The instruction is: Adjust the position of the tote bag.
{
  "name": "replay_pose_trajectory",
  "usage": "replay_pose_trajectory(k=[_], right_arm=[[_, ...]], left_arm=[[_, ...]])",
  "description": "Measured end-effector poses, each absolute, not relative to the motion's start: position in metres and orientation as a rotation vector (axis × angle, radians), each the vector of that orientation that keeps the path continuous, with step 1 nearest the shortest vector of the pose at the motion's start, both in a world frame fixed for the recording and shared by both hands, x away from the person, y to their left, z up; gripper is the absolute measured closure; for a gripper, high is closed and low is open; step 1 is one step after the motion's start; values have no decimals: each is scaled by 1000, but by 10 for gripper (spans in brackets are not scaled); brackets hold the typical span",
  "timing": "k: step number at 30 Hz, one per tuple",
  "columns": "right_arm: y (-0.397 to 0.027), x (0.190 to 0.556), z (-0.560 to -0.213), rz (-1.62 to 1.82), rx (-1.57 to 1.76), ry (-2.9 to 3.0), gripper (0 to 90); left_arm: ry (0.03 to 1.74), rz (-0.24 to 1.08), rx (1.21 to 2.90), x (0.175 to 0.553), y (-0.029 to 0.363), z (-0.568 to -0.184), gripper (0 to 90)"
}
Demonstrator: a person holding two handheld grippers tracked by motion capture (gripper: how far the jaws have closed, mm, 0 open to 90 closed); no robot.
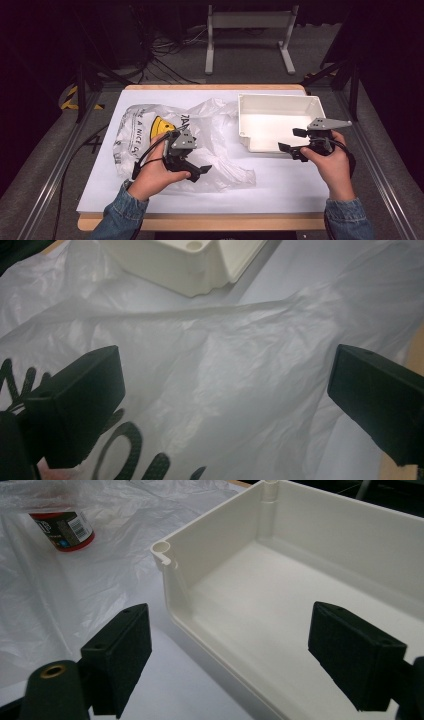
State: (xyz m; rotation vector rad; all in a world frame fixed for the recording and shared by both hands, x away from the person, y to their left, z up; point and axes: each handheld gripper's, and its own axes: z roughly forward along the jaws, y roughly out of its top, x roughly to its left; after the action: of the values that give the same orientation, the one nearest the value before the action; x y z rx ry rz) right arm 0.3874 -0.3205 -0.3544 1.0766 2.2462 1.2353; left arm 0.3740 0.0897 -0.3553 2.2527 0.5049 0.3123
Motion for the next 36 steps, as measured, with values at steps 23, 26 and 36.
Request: replay_pose_trajectory(k=[23, 26, 36], right_arm=[[-321, 388, -353, 1251, 1069, 2243, 188], [-317, 391, -352, 1267, 1056, 2240, 193], [-292, 408, -348, 1329, 954, 2256, 198]], left_arm=[[441, 287, 2319, 370, 108, -345, 899], [424, 290, 2310, 364, 117, -340, 898], [447, 293, 2272, 348, 146, -332, 896]])
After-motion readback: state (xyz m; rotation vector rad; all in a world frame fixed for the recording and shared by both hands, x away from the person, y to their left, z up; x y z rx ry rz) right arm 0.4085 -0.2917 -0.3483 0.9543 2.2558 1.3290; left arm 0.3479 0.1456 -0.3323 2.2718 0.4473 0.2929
